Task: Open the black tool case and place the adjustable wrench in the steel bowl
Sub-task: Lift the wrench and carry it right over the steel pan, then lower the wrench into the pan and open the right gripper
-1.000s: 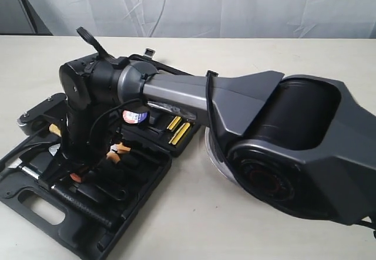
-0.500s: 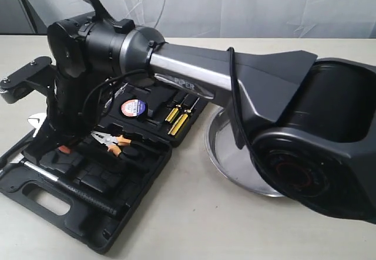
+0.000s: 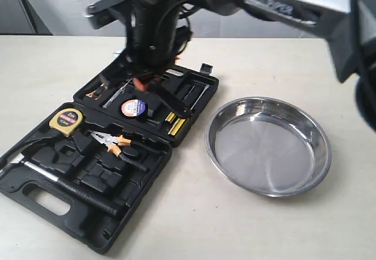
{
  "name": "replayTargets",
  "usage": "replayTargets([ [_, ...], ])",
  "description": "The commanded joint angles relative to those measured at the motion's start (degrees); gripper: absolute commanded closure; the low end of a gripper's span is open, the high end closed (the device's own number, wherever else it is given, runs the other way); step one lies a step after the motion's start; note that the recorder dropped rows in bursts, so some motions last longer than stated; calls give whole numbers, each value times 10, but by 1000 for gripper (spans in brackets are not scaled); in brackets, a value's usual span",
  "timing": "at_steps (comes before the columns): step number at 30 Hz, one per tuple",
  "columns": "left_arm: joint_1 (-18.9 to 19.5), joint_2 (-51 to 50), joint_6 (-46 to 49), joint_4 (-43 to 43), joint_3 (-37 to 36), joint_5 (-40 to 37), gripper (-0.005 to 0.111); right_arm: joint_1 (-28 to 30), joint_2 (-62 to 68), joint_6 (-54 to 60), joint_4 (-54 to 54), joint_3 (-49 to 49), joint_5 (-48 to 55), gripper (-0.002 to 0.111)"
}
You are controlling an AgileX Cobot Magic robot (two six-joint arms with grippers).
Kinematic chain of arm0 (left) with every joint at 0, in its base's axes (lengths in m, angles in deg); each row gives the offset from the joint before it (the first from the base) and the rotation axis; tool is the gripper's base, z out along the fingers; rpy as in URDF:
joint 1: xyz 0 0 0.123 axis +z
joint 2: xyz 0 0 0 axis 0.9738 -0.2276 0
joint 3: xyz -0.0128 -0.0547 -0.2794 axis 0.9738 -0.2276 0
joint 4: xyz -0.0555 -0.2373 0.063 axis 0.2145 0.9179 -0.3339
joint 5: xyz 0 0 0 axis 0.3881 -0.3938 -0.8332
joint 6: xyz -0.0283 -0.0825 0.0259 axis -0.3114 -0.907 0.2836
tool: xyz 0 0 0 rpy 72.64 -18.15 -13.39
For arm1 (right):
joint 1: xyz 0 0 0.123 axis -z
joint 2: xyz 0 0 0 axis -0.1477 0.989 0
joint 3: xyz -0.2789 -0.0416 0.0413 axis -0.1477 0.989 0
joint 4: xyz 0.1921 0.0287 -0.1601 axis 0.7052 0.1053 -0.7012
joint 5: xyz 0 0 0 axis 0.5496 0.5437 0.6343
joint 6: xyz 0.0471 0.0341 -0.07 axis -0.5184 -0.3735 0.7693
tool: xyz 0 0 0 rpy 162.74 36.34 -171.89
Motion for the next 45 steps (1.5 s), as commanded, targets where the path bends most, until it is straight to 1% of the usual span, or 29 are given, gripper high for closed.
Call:
replayTargets([
  [1,-2,3,-1,1,-1,1,107,52,-74,-56,-41,140,-68,108],
  [4,-2,3,-1,1,-1,1,107,80,-123,-85,-59,244,-118,108],
  [7,-2,3,-1,1,-1,1,107,109,-158,-90,-57,336,-170,108],
  [11,-2,3,-1,1,-1,1,107,161,-155,-93,-45,415,-225,108],
  [17,-2,3,-1,1,-1,1,107,217,-108,-86,-43,428,-217,108],
  [27,-2,3,-1,1,-1,1,107,223,-69,-86,-24,428,-233,108],
  [30,-2,3,-1,1,-1,1,107,223,-69,-86,-24,428,-233,102],
  [33,-2,3,-1,1,-1,1,107,223,-69,-80,-24,428,-224,88],
  [34,-2,3,-1,1,-1,1,107,223,-69,-68,-22,428,-215,81],
  [36,-2,3,-1,1,-1,1,107,223,-69,-60,-15,428,-208,72],
  [38,-2,3,-1,1,-1,1,107,223,-71,-53,-6,428,-204,64],
  [45,-2,3,-1,1,-1,1,107,223,-124,-53,5,428,-204,64],
])
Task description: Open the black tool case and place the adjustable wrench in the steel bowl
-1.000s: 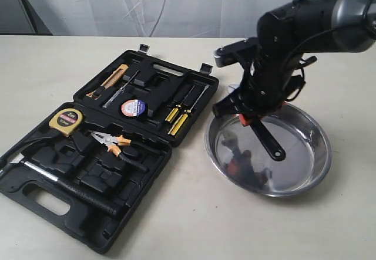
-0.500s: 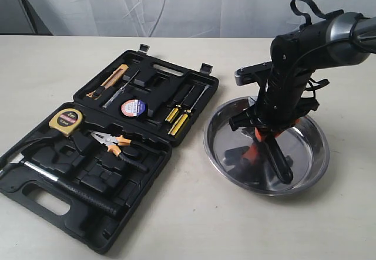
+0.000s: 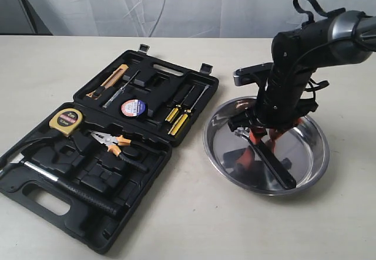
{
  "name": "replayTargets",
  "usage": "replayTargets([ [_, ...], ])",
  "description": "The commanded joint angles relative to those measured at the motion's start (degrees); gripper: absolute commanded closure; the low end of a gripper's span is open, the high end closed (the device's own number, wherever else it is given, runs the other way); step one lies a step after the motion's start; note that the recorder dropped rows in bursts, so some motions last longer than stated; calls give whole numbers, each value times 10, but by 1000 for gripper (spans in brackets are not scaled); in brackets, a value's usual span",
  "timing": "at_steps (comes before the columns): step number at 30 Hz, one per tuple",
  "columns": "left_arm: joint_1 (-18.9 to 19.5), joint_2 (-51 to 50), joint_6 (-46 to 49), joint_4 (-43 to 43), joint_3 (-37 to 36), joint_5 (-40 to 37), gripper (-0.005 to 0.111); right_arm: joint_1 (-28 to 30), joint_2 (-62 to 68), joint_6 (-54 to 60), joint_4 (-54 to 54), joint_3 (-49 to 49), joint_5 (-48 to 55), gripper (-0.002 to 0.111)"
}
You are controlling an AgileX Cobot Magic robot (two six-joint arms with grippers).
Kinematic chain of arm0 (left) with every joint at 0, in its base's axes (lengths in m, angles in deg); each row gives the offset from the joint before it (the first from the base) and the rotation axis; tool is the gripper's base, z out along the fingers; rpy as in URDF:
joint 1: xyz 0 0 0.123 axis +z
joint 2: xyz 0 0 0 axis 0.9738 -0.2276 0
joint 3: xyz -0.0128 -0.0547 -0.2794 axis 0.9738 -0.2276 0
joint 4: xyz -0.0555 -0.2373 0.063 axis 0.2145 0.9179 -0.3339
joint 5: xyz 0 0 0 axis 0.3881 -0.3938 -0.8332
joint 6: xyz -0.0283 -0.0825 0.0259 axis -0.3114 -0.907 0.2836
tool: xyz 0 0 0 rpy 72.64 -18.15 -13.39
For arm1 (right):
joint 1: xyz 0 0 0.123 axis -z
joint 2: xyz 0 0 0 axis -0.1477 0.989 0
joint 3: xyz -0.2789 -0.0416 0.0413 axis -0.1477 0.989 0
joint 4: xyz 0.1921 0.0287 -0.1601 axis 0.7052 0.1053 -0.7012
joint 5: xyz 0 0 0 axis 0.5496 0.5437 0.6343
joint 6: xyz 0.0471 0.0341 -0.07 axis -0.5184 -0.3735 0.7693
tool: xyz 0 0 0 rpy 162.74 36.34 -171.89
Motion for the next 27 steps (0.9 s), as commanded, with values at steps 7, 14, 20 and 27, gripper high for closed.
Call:
replayTargets([
  [7,-2,3,-1,1,-1,1,107,3,-138,1,14,-1,66,76],
  [14,-2,3,-1,1,-1,1,107,-28,-321,-9,31,70,63,108],
  [20,-2,3,-1,1,-1,1,107,-63,-507,-9,83,154,83,108],
  [27,-2,3,-1,1,-1,1,107,-63,-656,4,99,166,85,108],
])
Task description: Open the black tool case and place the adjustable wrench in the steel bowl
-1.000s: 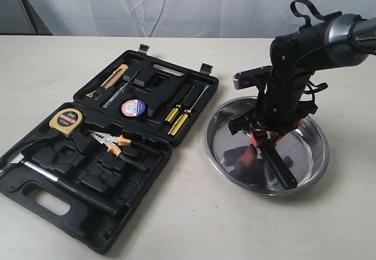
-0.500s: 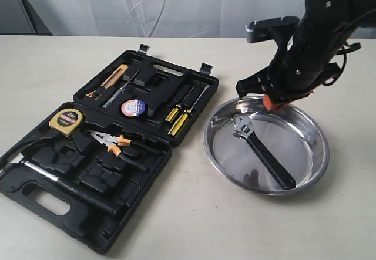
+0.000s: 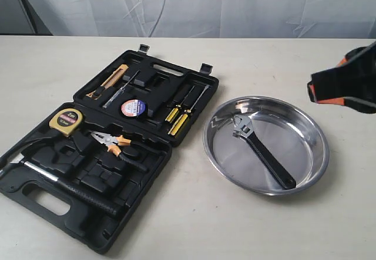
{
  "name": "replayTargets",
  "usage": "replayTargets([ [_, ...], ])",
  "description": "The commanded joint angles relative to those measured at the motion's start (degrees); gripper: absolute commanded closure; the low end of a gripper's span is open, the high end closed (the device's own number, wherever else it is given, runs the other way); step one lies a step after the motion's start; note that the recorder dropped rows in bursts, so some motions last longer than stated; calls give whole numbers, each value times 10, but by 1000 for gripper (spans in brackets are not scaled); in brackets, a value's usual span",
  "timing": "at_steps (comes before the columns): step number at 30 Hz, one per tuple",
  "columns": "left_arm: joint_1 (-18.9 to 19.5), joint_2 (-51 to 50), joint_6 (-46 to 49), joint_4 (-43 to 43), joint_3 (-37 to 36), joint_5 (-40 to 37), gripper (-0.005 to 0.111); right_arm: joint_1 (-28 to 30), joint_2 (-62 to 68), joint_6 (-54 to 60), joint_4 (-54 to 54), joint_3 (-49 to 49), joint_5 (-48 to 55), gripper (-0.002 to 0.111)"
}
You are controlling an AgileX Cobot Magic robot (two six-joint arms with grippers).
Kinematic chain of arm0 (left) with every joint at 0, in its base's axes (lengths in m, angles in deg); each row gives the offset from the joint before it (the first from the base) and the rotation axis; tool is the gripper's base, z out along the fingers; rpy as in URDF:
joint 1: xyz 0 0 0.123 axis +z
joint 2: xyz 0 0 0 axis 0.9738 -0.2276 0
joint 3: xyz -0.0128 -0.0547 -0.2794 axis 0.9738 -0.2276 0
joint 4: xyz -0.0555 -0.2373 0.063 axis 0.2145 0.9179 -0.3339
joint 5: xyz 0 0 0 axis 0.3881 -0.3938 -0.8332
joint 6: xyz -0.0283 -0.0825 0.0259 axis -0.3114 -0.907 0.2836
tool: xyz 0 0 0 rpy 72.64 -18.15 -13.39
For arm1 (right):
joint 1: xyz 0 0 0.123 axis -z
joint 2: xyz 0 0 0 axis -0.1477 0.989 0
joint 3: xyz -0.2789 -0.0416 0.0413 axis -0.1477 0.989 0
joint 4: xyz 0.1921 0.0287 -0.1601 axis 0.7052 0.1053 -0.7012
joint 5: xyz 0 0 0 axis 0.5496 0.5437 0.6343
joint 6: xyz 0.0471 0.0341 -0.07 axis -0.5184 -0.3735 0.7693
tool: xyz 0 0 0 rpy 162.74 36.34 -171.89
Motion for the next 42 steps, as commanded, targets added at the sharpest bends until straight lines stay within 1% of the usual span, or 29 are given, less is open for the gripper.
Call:
replayTargets([
  [1,-2,3,-1,1,-1,1,107,-2,-52,11,-17,3,-5,108],
  [2,-2,3,-1,1,-1,1,107,-2,-69,11,-28,10,-19,108],
  [3,-2,3,-1,1,-1,1,107,3,-98,11,-45,30,-56,108],
  [4,-2,3,-1,1,-1,1,107,21,-130,12,-42,63,-109,108],
  [5,-2,3,-1,1,-1,1,107,48,-165,12,-33,118,-165,108],
  [6,-2,3,-1,1,-1,1,107,85,-213,12,-18,190,-244,108],
  [7,-2,3,-1,1,-1,1,107,104,-241,12,-14,232,-281,108],
  [8,-2,3,-1,1,-1,1,107,137,-301,12,-13,307,-336,108],
  [9,-2,3,-1,1,-1,1,107,150,-332,14,-13,346,-365,108],
  [10,-2,3,-1,1,-1,1,107,171,-390,19,-13,412,-408,108],
  [11,-2,3,-1,1,-1,1,107,189,-439,19,-13,458,-434,108],
  [14,-2,3,-1,1,-1,1,107,212,-515,19,-10,517,-463,108],
  [16,-2,3,-1,1,-1,1,107,223,-521,19,-1,520,-459,108],
  [17,-2,3,-1,1,-1,1,107,223,-521,17,1,520,-441,108],
  [23,-2,3,-1,0,-1,1,107,222,-516,17,16,520,-439,108],
  [25,-2,3,-1,0,-1,1,107,222,-516,30,-11,520,-436,108],
  [27,-2,3,-1,0,-1,1,107,222,-516,64,-86,520,-413,108],
  [31,-2,3,-1,0,-1,1,107,222,-516,67,-134,520,-340,108],
  [42,-2,3,-1,0,-1,1,107,222,-516,67,-138,520,-336,108],
])
